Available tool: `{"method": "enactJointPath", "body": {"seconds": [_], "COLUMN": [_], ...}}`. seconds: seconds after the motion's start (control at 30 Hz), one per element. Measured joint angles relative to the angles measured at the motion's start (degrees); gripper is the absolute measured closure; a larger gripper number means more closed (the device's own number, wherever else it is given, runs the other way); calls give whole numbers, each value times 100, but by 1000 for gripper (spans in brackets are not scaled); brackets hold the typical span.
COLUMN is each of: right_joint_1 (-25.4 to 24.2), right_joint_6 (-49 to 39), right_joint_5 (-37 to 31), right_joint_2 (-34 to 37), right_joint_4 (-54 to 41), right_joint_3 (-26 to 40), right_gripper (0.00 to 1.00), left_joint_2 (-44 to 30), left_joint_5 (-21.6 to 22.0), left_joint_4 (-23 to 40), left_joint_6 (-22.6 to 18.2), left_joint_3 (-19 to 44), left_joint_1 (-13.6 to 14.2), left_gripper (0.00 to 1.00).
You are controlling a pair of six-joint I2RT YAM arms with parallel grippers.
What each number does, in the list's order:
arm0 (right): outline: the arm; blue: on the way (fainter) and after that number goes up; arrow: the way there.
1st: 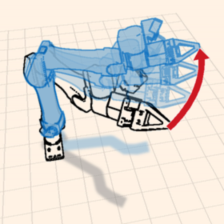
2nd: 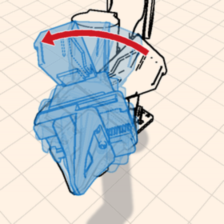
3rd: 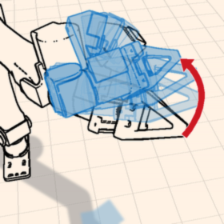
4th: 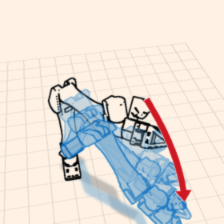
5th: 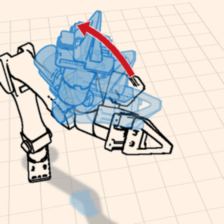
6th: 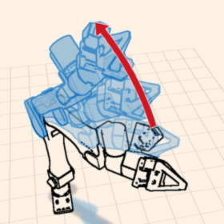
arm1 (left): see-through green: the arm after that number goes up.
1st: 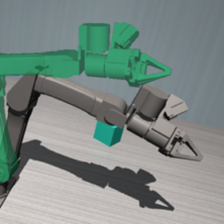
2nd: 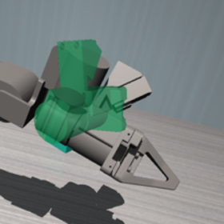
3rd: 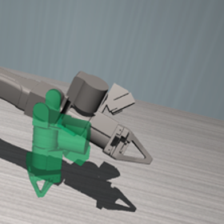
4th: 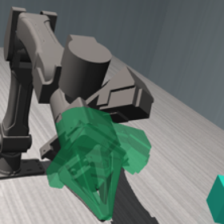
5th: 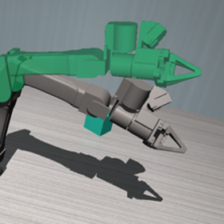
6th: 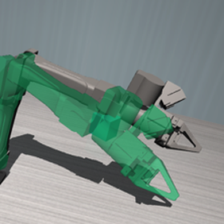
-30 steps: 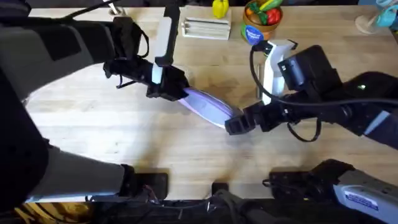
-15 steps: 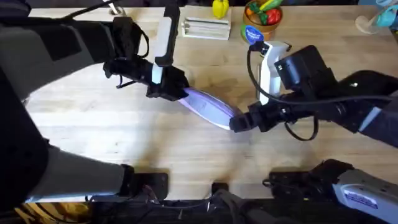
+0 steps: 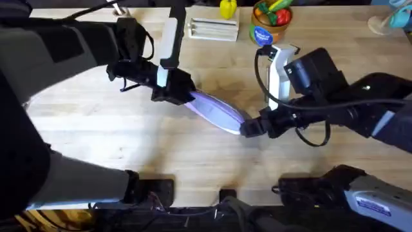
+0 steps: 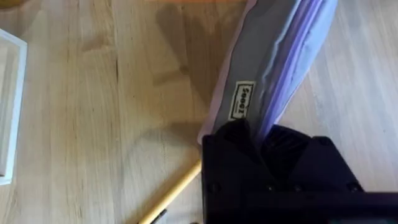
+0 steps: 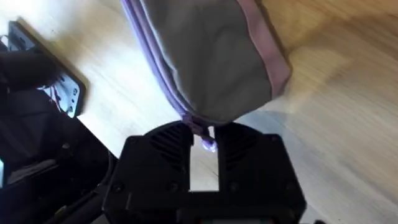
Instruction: Unzip the bag, pick up the pens from the table one at a time and place them inside, then zip the bag closed.
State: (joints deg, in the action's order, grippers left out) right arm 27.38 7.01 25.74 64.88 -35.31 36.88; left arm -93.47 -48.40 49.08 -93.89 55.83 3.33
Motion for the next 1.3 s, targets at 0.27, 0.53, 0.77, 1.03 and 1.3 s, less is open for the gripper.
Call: {"method": "enactJointPath", "body": {"seconds": [0.27, 0.53, 0.77, 1.03, 1.3], "right_joint_1": [0, 0, 11, 11, 34], "right_joint_6": [-4, -112, -352, -407, -300], "right_joint_5": [2, 4, -37, -196, 16], "right_joint_2": [0, 0, 0, 2, 566], "right_joint_4": [-31, -445, -1255, -1263, -382], "right_joint_3": [2, 290, 1176, 1609, 1622], "right_gripper": [885, 968, 969, 971, 971], "left_joint_2": [0, 0, 0, 0, 0], "left_joint_5": [0, 0, -2, -13, -11], "left_joint_4": [0, 0, 31, 20, 24], "left_joint_6": [0, 0, 0, 0, 0], "left_joint_3": [0, 0, 0, 2, 2], "left_joint_1": [0, 0, 0, -4, -4], "left_gripper": [959, 959, 959, 959, 959]}}
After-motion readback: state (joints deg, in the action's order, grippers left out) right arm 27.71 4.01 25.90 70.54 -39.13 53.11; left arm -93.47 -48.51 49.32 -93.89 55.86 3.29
